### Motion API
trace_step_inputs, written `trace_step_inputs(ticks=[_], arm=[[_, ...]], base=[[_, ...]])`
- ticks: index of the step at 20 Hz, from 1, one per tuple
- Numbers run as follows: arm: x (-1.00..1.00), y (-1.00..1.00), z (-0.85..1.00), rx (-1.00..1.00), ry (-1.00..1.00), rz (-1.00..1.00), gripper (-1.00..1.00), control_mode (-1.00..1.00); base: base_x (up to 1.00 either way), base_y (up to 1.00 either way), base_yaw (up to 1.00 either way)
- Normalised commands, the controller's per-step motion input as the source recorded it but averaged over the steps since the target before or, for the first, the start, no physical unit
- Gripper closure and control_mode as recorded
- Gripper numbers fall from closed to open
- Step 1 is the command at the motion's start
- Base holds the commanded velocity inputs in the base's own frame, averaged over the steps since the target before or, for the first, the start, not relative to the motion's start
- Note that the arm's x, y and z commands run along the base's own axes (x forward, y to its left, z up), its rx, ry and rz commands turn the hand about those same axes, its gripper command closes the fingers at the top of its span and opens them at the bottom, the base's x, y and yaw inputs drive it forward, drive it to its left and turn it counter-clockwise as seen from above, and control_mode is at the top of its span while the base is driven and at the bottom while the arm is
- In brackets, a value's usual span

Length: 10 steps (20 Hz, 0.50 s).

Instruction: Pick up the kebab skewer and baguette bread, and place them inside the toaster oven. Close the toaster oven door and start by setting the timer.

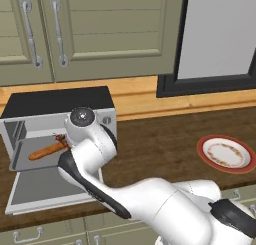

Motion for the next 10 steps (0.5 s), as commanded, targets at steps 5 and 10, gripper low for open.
trace_step_inputs(ticks=[5, 10], arm=[[-0.09, 0.00, -0.14, -0.43, 0.01, 0.29, -1.00, -1.00], [-0.34, 0.00, -0.06, -0.43, 0.04, 0.49, -1.00, -1.00]], base=[[0.00, 0.00, 0.00], [0.00, 0.00, 0.00]])
